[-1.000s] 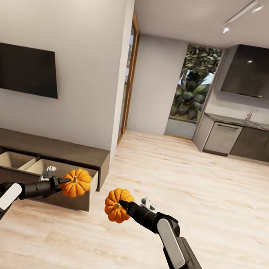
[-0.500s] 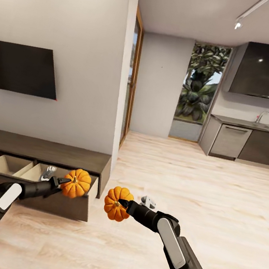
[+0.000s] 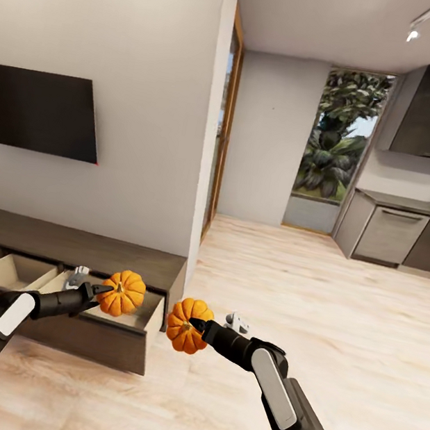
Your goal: Place each of the two pumpkins and all three candles from the living room inside a cabinet in the living room (use any cabinet), then make sure every cabinet is closed, and position the cauldron so it is next to a table in the living room.
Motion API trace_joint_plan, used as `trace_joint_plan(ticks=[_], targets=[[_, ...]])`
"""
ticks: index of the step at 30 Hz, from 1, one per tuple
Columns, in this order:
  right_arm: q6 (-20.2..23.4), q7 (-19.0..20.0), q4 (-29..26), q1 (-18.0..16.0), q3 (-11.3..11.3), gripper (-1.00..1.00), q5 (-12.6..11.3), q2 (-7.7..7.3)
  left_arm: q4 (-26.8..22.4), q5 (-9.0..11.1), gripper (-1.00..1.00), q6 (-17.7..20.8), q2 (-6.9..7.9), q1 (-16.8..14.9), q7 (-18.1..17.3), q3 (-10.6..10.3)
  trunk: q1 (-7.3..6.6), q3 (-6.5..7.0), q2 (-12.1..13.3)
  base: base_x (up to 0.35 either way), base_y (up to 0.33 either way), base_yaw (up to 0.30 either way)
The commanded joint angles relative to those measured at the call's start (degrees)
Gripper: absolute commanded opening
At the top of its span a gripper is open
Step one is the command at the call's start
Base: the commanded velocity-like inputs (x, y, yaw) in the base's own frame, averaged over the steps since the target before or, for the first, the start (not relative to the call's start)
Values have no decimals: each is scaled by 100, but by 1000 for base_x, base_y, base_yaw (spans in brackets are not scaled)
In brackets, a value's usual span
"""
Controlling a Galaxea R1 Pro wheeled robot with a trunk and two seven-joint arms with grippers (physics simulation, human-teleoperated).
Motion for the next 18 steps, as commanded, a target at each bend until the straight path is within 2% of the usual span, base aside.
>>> trace_joint_plan(ticks=[1,8,18], targets=[[9,-57,-10,-6,2,-100,-96,1,-2,68,-100,52,-2,-6,-12,22,3,-6,-4,323,158,267],[16,-50,-10,-6,10,-100,-96,1,4,68,-100,52,-2,-6,-12,22,3,-9,-4,316,165,245],[23,-45,-10,-6,9,-100,-96,1,14,68,-100,52,-2,-6,-12,22,3,-10,-4,289,198,24]])
